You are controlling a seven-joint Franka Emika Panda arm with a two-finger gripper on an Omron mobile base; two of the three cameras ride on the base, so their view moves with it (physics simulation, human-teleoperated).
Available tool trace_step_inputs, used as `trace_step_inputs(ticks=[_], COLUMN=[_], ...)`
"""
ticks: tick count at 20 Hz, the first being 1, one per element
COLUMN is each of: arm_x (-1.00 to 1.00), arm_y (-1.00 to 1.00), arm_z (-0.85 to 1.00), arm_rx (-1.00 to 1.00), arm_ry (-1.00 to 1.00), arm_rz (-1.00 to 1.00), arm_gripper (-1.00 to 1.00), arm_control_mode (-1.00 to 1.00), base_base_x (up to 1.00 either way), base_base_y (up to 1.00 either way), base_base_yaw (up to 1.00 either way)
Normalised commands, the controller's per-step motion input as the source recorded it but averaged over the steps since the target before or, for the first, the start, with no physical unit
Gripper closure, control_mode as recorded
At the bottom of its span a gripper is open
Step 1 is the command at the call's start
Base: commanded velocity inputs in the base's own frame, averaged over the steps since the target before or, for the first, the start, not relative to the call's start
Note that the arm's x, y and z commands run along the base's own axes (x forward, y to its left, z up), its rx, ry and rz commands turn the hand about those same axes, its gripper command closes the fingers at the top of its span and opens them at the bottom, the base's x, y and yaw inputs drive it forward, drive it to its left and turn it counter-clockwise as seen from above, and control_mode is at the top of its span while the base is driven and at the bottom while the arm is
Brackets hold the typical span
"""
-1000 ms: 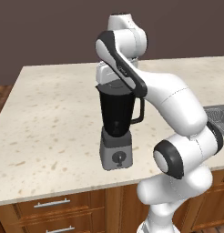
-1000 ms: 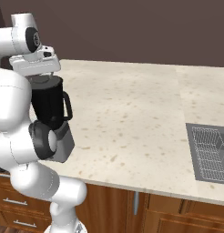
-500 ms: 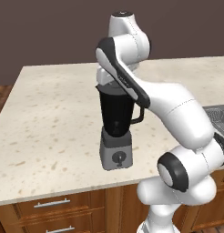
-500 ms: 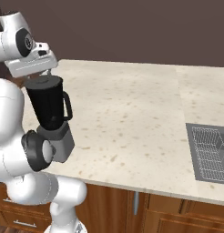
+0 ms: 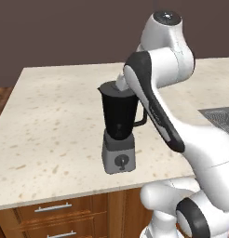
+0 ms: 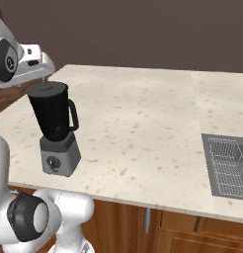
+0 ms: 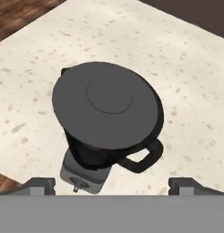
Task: Close the lid blender by securely placing the lid on top.
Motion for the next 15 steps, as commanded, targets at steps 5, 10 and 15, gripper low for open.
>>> trace_step_inputs(ticks=[5, 10, 15], arm_x=[-1.00, -0.74, -0.16], arm_y=[-0.84, -1.00, -0.58], arm_z=[-0.23, -0.04, 0.00], arm_rx=[0.18, 0.05, 0.00], arm_ry=[-0.29, -0.26, -0.09], arm_rz=[0.00, 0.00, 0.00], arm_gripper=[-1.00, -1.00, -1.00], arm_control_mode=[-1.00, -1.00, -1.00], base_base_x=[0.00, 0.00, 0.00], base_base_y=[0.00, 0.00, 0.00], base_base_yaw=[0.00, 0.00, 0.00])
